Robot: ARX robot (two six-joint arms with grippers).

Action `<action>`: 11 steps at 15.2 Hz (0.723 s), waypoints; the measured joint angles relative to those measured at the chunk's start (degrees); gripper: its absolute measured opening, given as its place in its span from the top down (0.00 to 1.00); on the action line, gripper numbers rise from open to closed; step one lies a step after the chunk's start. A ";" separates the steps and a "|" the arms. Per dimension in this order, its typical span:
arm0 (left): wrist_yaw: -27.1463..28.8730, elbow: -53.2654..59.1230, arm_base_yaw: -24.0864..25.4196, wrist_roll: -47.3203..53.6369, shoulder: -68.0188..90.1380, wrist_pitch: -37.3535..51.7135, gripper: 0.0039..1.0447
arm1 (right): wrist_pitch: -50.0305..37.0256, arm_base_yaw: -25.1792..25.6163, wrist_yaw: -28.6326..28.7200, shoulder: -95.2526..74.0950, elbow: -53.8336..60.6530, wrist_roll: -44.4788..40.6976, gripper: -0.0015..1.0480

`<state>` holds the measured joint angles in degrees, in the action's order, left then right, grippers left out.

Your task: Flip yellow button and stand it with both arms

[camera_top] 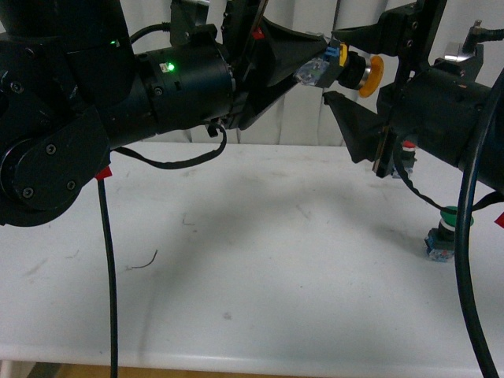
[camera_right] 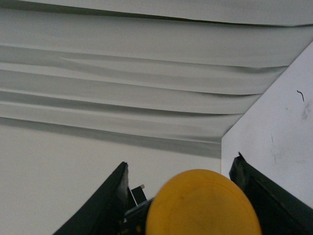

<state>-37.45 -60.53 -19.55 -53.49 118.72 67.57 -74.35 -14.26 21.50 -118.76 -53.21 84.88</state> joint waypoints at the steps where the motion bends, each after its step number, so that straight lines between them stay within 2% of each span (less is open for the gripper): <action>1: -0.04 0.04 0.26 0.02 0.20 -0.31 0.69 | -0.13 0.00 -0.02 0.00 0.13 0.00 0.47; 3: -0.28 0.17 0.63 -0.55 0.52 -0.15 0.70 | -0.37 0.07 -0.09 0.09 0.22 1.62 0.60; 9: -0.70 0.17 0.92 -2.38 0.83 -0.04 0.68 | -0.37 0.13 -0.09 0.35 0.20 3.69 0.66; 10: 0.44 0.15 1.14 -2.34 0.83 0.15 0.54 | 0.02 0.35 0.04 0.31 0.22 2.56 0.67; 11: 0.87 -0.07 1.66 -2.47 0.83 0.74 0.46 | 0.44 0.35 0.42 0.28 0.55 1.44 0.67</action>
<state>-36.58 -60.60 -17.89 -55.96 119.55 68.31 -73.91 -13.91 21.91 -118.48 -52.66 86.32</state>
